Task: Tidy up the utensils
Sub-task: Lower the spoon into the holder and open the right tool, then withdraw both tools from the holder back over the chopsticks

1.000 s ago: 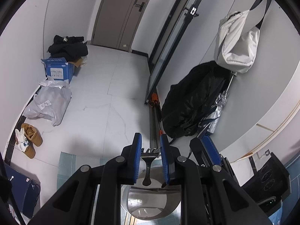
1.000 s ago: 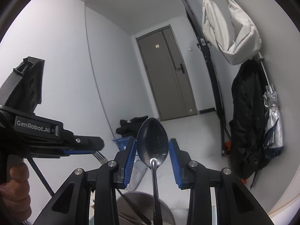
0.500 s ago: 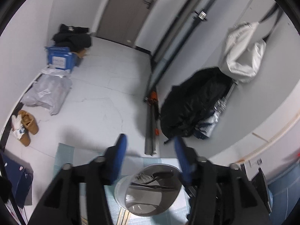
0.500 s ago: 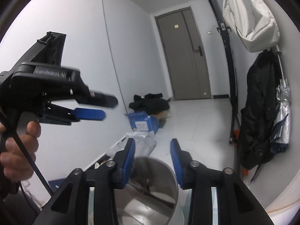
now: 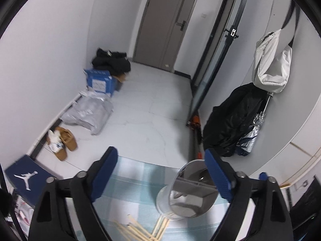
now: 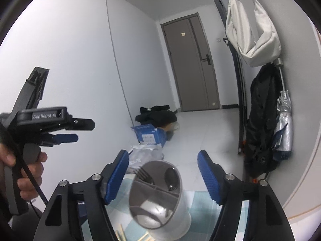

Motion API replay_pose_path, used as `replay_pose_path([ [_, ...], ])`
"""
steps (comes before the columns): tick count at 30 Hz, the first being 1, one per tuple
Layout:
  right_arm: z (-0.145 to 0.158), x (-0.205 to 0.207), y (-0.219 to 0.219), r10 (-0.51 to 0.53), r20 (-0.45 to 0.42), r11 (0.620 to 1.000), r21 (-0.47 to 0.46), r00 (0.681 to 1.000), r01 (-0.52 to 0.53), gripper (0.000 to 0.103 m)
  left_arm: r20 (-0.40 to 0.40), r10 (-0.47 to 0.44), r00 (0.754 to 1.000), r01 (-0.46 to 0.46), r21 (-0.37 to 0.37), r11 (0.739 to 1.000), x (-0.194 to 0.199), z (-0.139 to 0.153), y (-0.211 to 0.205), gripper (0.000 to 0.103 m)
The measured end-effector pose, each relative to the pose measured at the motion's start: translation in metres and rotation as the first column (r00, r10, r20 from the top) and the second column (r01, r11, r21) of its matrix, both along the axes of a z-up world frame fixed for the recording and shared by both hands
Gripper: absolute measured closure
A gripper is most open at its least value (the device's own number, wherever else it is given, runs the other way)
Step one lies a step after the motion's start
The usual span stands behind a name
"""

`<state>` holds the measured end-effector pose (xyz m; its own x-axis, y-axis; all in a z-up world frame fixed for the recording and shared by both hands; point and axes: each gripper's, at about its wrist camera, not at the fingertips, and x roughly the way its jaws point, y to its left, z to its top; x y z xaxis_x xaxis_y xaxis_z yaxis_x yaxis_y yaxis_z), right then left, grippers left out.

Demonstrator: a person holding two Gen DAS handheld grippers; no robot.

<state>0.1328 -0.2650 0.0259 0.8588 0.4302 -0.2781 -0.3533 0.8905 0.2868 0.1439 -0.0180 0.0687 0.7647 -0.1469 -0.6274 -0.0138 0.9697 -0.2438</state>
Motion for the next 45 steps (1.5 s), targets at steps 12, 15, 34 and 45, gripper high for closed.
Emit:
replay_pose_path([
  [12, 0.013, -0.054, 0.016, 0.055, 0.019, 0.998, -0.030, 0.998, -0.055, 0.017, 0.130, 0.090, 0.987, -0.109, 0.141, 0.984, -0.063, -0.005, 0.003, 0.001],
  [15, 0.009, -0.063, 0.019, 0.067, 0.006, 0.997, -0.032, 0.998, -0.066, 0.014, 0.136, 0.105, 0.985, -0.125, 0.147, 0.981, -0.074, -0.013, 0.007, 0.001],
  [34, -0.059, -0.079, 0.051, 0.131, -0.186, 0.978, -0.136, 0.974, -0.158, 0.012, -0.068, 0.124, 0.990, -0.123, 0.017, 0.992, -0.087, -0.105, 0.039, 0.001],
  [45, -0.102, -0.062, 0.079, 0.154, -0.344, 0.944, -0.225, 0.926, -0.241, 0.014, -0.256, 0.115, 0.960, -0.140, -0.082, 0.987, -0.078, -0.149, 0.063, 0.001],
])
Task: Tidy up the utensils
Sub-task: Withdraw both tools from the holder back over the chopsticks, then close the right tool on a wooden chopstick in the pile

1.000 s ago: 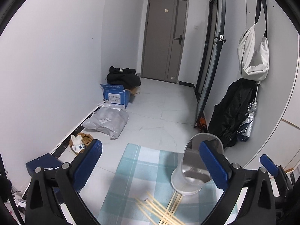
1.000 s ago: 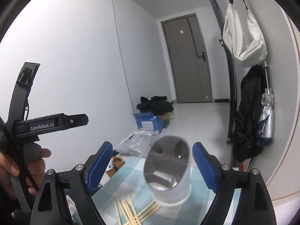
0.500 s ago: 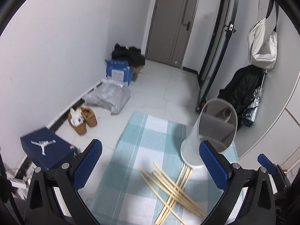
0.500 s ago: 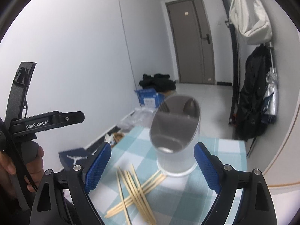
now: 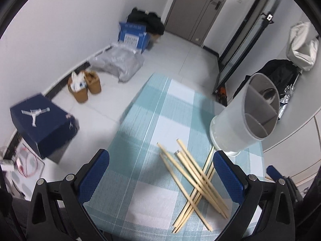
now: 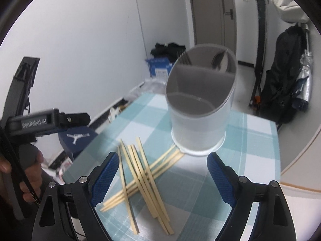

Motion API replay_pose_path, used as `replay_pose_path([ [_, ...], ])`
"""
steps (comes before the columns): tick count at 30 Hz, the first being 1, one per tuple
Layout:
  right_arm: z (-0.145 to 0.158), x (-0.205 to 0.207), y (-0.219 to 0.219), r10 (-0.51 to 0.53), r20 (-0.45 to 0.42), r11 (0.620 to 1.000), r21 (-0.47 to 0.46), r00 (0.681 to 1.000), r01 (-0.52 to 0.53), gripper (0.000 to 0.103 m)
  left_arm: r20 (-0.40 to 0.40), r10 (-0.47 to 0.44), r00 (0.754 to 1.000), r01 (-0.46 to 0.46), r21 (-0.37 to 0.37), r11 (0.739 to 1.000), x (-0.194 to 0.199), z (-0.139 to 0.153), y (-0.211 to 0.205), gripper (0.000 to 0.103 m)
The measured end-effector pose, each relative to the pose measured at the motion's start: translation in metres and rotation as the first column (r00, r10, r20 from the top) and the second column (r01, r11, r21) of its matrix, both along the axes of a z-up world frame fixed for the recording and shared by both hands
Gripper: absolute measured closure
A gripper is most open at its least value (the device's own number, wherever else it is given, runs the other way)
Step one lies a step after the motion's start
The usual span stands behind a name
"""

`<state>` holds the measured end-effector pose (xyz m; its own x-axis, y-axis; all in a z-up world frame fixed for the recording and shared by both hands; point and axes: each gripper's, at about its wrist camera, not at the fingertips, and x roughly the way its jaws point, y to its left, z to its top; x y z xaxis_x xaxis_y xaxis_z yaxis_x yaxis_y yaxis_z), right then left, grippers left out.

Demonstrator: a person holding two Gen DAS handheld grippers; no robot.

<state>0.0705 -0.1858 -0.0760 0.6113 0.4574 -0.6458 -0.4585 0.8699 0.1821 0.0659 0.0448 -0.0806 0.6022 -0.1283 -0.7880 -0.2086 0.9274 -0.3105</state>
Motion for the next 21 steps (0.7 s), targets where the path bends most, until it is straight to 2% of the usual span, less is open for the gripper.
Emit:
replay_pose_path([
  [1, -0.004, 0.002, 0.004, 0.008, -0.011, 1.000, -0.012, 1.000, -0.008, 0.015, -0.011, -0.003, 1.000, 0.003, -0.007, 1.000, 0.001, -0.003, 0.000, 0.001],
  [3, -0.010, 0.007, 0.012, 0.034, -0.037, 0.999, -0.025, 0.999, -0.035, 0.027, -0.050, 0.006, 0.999, -0.006, 0.004, 1.000, 0.004, -0.011, 0.003, 0.001],
  [6, -0.021, 0.018, 0.027, 0.064, -0.082, 0.996, -0.055, 0.995, -0.068, 0.039, -0.076, 0.035, 0.997, -0.037, -0.029, 0.999, 0.006, -0.016, 0.013, 0.001],
  [11, -0.037, 0.036, 0.053, 0.112, -0.149, 0.985, -0.117, 0.983, -0.130, 0.064, -0.074, 0.071, 0.995, -0.075, -0.052, 0.996, 0.010, -0.015, 0.025, 0.002],
  [16, -0.048, 0.053, 0.079, 0.128, -0.187, 0.974, -0.163, 0.974, -0.159, 0.075, -0.052, 0.109, 0.993, -0.112, -0.052, 0.992, 0.011, -0.009, 0.035, 0.001],
  [21, -0.050, 0.061, 0.109, 0.145, -0.192, 0.961, -0.206, 0.971, -0.185, 0.076, -0.038, 0.171, 0.985, -0.174, -0.096, 0.980, 0.011, -0.005, 0.056, 0.002],
])
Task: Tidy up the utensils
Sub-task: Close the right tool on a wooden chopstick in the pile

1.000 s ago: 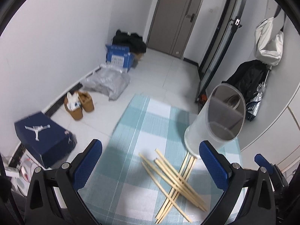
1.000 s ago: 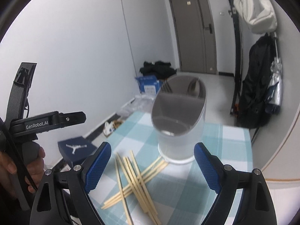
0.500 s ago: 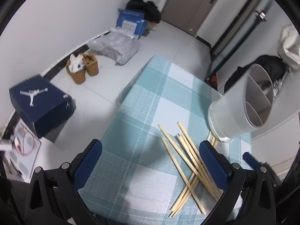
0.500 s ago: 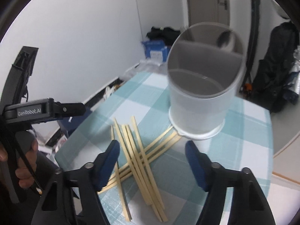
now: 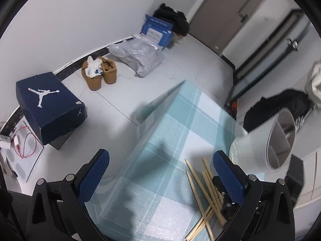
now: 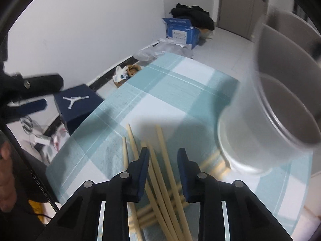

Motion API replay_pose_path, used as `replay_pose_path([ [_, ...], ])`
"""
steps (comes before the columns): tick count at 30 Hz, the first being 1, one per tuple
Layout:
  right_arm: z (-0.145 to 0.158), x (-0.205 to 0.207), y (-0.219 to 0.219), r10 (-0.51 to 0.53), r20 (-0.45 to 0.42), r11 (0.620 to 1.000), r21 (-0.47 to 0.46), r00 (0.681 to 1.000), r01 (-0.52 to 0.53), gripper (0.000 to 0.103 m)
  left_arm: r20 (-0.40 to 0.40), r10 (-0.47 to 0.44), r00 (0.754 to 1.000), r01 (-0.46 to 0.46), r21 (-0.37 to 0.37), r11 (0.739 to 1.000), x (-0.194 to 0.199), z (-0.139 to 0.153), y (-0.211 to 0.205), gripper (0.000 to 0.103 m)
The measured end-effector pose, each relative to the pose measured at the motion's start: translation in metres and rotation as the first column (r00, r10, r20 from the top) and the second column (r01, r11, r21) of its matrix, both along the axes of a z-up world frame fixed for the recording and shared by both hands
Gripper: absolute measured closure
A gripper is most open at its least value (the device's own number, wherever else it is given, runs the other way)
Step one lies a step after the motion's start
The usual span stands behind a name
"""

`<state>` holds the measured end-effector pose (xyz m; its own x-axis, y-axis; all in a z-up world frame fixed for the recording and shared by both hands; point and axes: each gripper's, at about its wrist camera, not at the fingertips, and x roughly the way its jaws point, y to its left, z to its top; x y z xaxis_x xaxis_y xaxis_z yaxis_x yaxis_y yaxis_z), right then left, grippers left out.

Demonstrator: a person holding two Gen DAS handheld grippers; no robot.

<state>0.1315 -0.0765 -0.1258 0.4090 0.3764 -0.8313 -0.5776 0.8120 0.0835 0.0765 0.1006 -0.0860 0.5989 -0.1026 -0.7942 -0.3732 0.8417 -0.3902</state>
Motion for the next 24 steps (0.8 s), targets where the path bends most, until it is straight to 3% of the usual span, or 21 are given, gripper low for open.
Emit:
replay_pose_path([
  [9, -0.020, 0.037, 0.037, 0.022, -0.078, 0.992, -0.122, 0.997, -0.031, 0.083, 0.012, 0.087, 0.996, -0.086, -0.067, 0.994, 0.001, 0.002, 0.024, 0.002],
  [13, -0.021, 0.043, 0.045, 0.056, -0.095, 0.988, -0.139, 0.994, -0.068, 0.083, 0.003, 0.101, 0.995, -0.100, -0.093, 0.991, 0.001, 0.001, 0.030, 0.002],
  [17, -0.021, 0.046, 0.046, 0.084, -0.119, 0.984, -0.147, 0.989, -0.102, 0.097, 0.000, 0.112, 0.994, -0.111, -0.098, 0.989, 0.002, 0.001, 0.033, 0.002],
  [19, -0.021, 0.045, 0.044, 0.085, -0.122, 0.985, -0.140, 0.989, -0.102, 0.097, -0.002, 0.112, 0.994, -0.112, -0.091, 0.990, 0.002, 0.001, 0.031, 0.002],
  [24, -0.010, 0.036, 0.034, 0.072, -0.065, 0.991, -0.112, 0.995, -0.079, 0.098, -0.005, 0.104, 0.995, -0.105, -0.074, 0.992, 0.002, 0.001, 0.027, 0.002],
])
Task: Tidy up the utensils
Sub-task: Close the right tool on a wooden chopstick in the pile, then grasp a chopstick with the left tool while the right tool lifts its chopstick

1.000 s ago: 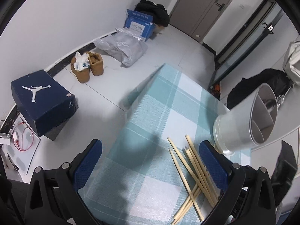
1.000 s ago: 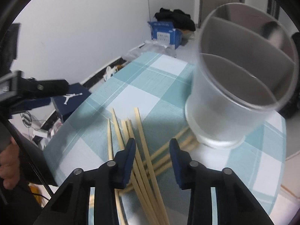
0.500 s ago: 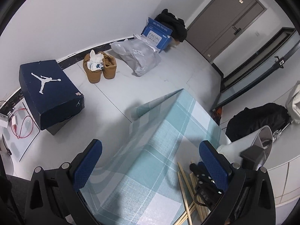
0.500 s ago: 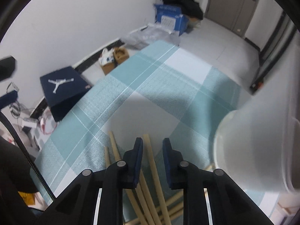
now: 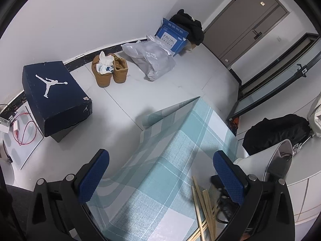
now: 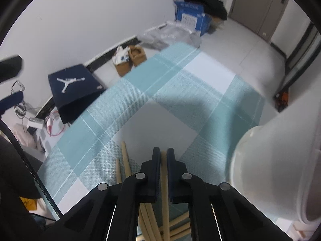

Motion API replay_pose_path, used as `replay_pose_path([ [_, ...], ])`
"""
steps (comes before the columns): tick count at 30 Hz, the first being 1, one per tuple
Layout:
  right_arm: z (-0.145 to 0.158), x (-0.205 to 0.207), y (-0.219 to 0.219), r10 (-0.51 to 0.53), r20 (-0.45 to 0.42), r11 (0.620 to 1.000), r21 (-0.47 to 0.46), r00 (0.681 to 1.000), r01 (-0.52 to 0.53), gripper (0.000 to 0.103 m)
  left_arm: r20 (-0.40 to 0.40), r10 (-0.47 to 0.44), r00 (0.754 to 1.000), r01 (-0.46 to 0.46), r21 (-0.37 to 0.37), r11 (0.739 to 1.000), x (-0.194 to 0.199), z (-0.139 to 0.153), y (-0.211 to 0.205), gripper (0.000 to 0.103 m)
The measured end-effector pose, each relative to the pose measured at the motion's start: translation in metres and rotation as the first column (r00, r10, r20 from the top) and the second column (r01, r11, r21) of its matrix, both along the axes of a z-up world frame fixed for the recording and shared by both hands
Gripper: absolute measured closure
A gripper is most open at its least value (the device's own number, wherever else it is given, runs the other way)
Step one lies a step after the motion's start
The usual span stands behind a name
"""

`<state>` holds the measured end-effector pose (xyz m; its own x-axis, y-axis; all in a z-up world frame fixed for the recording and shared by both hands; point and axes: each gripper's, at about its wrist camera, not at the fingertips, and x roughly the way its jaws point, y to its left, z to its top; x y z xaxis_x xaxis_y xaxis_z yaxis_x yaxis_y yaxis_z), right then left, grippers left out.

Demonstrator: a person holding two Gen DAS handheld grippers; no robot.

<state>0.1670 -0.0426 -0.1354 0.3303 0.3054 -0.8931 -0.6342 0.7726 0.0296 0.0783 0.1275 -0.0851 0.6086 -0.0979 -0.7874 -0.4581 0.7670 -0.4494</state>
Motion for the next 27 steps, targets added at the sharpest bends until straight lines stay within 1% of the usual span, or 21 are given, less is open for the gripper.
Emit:
replay_pose_path([
  [3, 0.021, -0.008, -0.013, -0.020, 0.072, 0.999, 0.038, 0.997, 0.017, 0.098, -0.008, -0.027, 1.000, 0.027, 0.025, 0.999, 0.001, -0.001, -0.009, 0.002],
  [5, 0.039, -0.014, -0.029, -0.051, 0.120, 0.995, 0.088, 0.992, 0.040, 0.098, -0.022, -0.054, 0.998, 0.055, 0.043, 0.998, 0.003, -0.004, -0.016, 0.002],
  [8, 0.060, -0.022, -0.054, -0.098, 0.164, 0.985, 0.160, 0.982, 0.072, 0.098, -0.058, -0.117, 0.991, 0.120, 0.066, 0.991, 0.005, -0.010, -0.032, 0.002],
  [12, 0.084, -0.035, -0.099, -0.171, 0.182, 0.951, 0.289, 0.968, 0.114, 0.098, -0.137, -0.216, 0.967, 0.231, 0.105, 0.967, 0.007, -0.022, -0.062, 0.002],
  [16, 0.098, -0.046, -0.129, -0.213, 0.201, 0.926, 0.353, 0.956, 0.133, 0.098, -0.200, -0.291, 0.936, 0.318, 0.121, 0.940, 0.008, -0.032, -0.086, 0.002],
  [20, 0.103, -0.055, -0.150, -0.240, 0.230, 0.910, 0.393, 0.943, 0.136, 0.098, -0.247, -0.298, 0.922, 0.330, 0.096, 0.939, 0.010, -0.041, -0.095, 0.002],
  [22, 0.104, -0.058, -0.156, -0.256, 0.225, 0.896, 0.419, 0.940, 0.144, 0.098, -0.276, -0.293, 0.916, 0.328, 0.093, 0.940, 0.013, -0.048, -0.099, 0.004],
  [25, 0.107, -0.058, -0.165, -0.274, 0.221, 0.877, 0.456, 0.936, 0.149, 0.098, -0.310, -0.268, 0.912, 0.323, 0.142, 0.936, 0.016, -0.051, -0.106, 0.006],
  [27, 0.109, -0.060, -0.169, -0.280, 0.225, 0.869, 0.473, 0.933, 0.146, 0.098, -0.321, -0.268, 0.908, 0.336, 0.178, 0.925, 0.019, -0.052, -0.112, 0.009],
])
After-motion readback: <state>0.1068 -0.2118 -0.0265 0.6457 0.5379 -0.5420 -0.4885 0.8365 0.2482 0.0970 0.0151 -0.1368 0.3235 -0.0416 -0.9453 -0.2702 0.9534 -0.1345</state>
